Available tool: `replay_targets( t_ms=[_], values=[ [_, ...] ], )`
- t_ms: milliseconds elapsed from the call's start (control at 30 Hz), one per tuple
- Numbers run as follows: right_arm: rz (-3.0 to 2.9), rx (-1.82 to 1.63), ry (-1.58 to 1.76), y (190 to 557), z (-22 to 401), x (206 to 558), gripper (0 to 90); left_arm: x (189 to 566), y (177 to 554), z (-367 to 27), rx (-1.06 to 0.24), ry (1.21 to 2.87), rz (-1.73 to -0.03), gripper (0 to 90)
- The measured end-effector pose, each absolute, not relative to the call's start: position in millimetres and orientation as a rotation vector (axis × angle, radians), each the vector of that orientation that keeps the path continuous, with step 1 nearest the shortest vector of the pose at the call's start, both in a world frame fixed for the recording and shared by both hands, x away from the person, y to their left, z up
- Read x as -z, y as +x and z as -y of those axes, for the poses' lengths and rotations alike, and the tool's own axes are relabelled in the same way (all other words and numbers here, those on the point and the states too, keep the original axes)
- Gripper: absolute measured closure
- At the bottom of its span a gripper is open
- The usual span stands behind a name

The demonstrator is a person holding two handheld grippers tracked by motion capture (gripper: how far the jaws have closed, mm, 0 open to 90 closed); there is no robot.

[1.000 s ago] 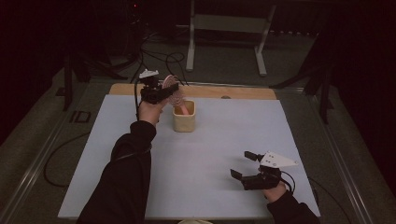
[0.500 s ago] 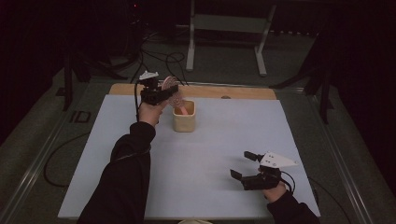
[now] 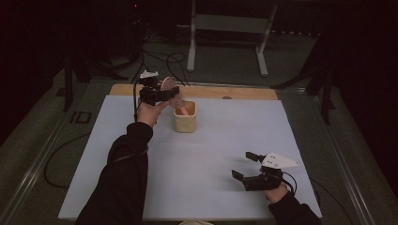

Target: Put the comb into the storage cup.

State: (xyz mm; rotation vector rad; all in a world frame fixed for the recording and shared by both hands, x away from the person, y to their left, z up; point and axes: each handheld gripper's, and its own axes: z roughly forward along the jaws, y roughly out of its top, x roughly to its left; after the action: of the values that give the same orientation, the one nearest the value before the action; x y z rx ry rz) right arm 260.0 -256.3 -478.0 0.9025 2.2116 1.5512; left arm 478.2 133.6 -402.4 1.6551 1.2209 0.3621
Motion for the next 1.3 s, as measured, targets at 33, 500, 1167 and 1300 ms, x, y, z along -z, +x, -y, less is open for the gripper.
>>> replay_targets(
  t_ms=[33,500,1167,1300],
  values=[
    [-2.21,-1.553,0.905,260,256,478,9.4,402,478,-134,-0.36,1.656,-1.224,27.2],
    [-2.206,-1.547,0.911,261,257,478,9.4,394,468,-143,-0.345,1.726,-1.154,0.2],
    [-2.208,-1.547,0.906,261,257,478,9.4,389,453,-154,-0.327,1.78,-1.089,0.0],
    [-2.207,-1.545,0.908,261,257,478,9.4,389,450,-155,-0.332,1.794,-1.067,0.0]
  ],
)
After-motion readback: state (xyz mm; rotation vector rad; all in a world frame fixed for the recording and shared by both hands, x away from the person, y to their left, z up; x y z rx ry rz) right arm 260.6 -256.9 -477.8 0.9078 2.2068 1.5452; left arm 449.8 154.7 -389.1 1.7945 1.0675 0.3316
